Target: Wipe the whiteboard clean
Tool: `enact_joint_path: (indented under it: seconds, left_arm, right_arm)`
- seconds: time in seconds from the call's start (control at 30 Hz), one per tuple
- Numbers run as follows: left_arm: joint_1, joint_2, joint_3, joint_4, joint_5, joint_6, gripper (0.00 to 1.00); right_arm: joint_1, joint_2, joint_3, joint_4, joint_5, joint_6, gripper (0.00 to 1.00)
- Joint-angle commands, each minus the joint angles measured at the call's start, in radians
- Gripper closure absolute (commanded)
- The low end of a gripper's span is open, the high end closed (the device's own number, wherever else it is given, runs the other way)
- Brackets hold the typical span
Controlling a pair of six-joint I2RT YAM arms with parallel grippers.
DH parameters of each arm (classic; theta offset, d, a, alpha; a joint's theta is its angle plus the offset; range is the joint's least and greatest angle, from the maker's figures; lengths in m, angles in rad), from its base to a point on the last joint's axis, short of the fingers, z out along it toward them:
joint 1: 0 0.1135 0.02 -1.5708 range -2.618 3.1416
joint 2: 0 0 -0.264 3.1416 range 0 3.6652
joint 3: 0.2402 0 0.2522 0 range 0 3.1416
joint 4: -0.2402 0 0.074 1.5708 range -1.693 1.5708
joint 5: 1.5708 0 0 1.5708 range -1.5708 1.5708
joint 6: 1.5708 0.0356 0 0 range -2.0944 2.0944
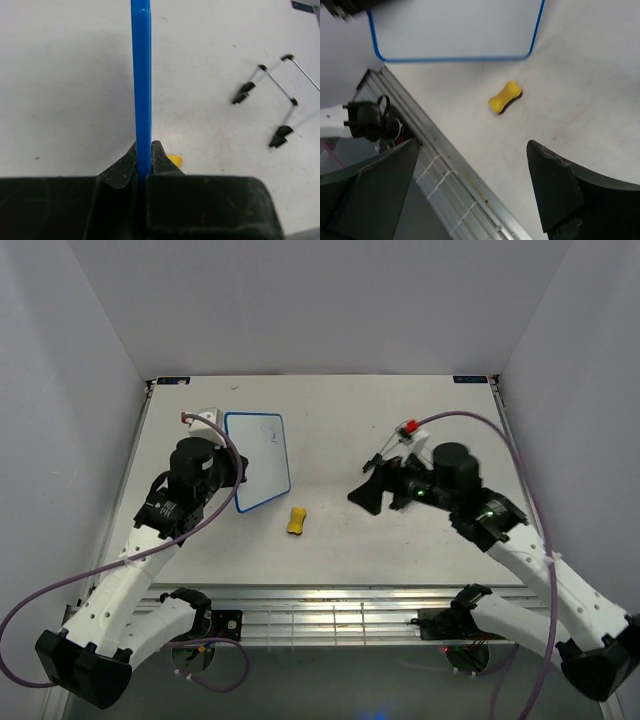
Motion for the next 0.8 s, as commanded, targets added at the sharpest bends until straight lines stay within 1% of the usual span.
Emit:
enact_joint_path:
  seconds: [0.0, 0.03, 0.07, 0.1, 0.13, 0.17, 0.2, 0.27, 0.3, 0.33, 0.37, 0.4, 0.43, 0.47, 0.5, 0.53, 0.57, 0.63, 0.67, 0.7, 0.73, 0.77]
  left_arm:
    - [0.060, -0.058, 0.075, 0.001, -0.152, -0.017, 1.00]
    - [0.070, -0.059, 0.077, -0.004, -0.150, -0.010, 1.00]
    - [0.086, -0.059, 0.078, -0.009, -0.165, -0.007, 1.00]
    - [0.093, -0.063, 0.074, -0.010, -0.181, -0.005, 1.00]
    - [0.099, -0.066, 0.068, -0.009, -0.196, -0.005, 1.00]
    - [0.108, -0.069, 0.062, -0.007, -0.201, 0.012, 1.00]
    - [0.113, -0.069, 0.052, -0.010, -0.208, 0.016, 1.00]
    - [0.119, -0.080, 0.031, -0.007, -0.202, 0.030, 1.00]
    - [0.120, -0.089, 0.022, -0.006, -0.201, 0.032, 1.00]
    - [0.120, -0.101, -0.006, 0.000, -0.202, 0.033, 1.00]
    - [0.123, -0.136, -0.023, 0.017, -0.202, 0.041, 1.00]
    - [0.125, -0.155, -0.038, 0.027, -0.201, 0.046, 1.00]
    - [0.123, -0.173, -0.064, 0.040, -0.199, 0.049, 1.00]
    - [0.125, -0.204, -0.075, 0.045, -0.196, 0.059, 1.00]
    - [0.123, -0.216, -0.086, 0.051, -0.190, 0.062, 1.00]
    - [0.125, -0.227, -0.104, 0.054, -0.190, 0.064, 1.00]
    - [0.125, -0.235, -0.112, 0.056, -0.187, 0.067, 1.00]
    - [0.125, -0.246, -0.123, 0.053, -0.186, 0.073, 1.00]
    - [0.125, -0.250, -0.130, 0.053, -0.184, 0.073, 1.00]
    - [0.123, -0.253, -0.133, 0.053, -0.178, 0.073, 1.00]
    - [0.125, -0.255, -0.136, 0.056, -0.173, 0.072, 1.00]
    - [0.125, -0.256, -0.141, 0.056, -0.167, 0.073, 1.00]
  right_arm:
    - [0.268, 0.109, -0.092, 0.085, 0.350, 0.191, 0.09]
    - [0.357, 0.165, -0.106, 0.105, 0.512, 0.240, 0.10]
    - [0.397, 0.193, -0.121, 0.131, 0.585, 0.332, 0.10]
    - [0.437, 0.222, -0.132, 0.148, 0.656, 0.383, 0.10]
    - [0.500, 0.291, -0.129, 0.166, 0.757, 0.430, 0.10]
    - [0.523, 0.331, -0.122, 0.183, 0.784, 0.470, 0.10]
    - [0.538, 0.412, -0.103, 0.179, 0.823, 0.501, 0.10]
    - [0.545, 0.500, -0.008, 0.108, 0.821, 0.576, 0.10]
    - [0.546, 0.587, 0.031, 0.075, 0.822, 0.592, 0.10]
    - [0.552, 0.629, 0.105, 0.044, 0.828, 0.600, 0.10]
    - [0.558, 0.670, 0.137, -0.009, 0.839, 0.612, 0.10]
    - [0.566, 0.745, 0.169, -0.028, 0.857, 0.623, 0.10]
    - [0.572, 0.779, 0.200, -0.042, 0.879, 0.623, 0.10]
    - [0.572, 0.816, 0.264, -0.068, 0.880, 0.623, 0.10]
    - [0.572, 0.880, 0.298, -0.077, 0.882, 0.617, 0.10]
    - [0.572, 0.913, 0.331, -0.082, 0.885, 0.610, 0.10]
    - [0.572, 0.946, 0.402, -0.116, 0.887, 0.610, 0.08]
    - [0.572, 1.043, 0.481, -0.180, 0.937, 0.618, 0.06]
    - [0.571, 1.075, 0.556, -0.218, 0.957, 0.627, 0.04]
    - [0.572, 1.130, 0.587, -0.292, 0.986, 0.638, 0.02]
    - [0.572, 1.149, 0.608, -0.310, 0.991, 0.653, 0.01]
    - [0.572, 1.161, 0.616, -0.308, 0.989, 0.650, 0.03]
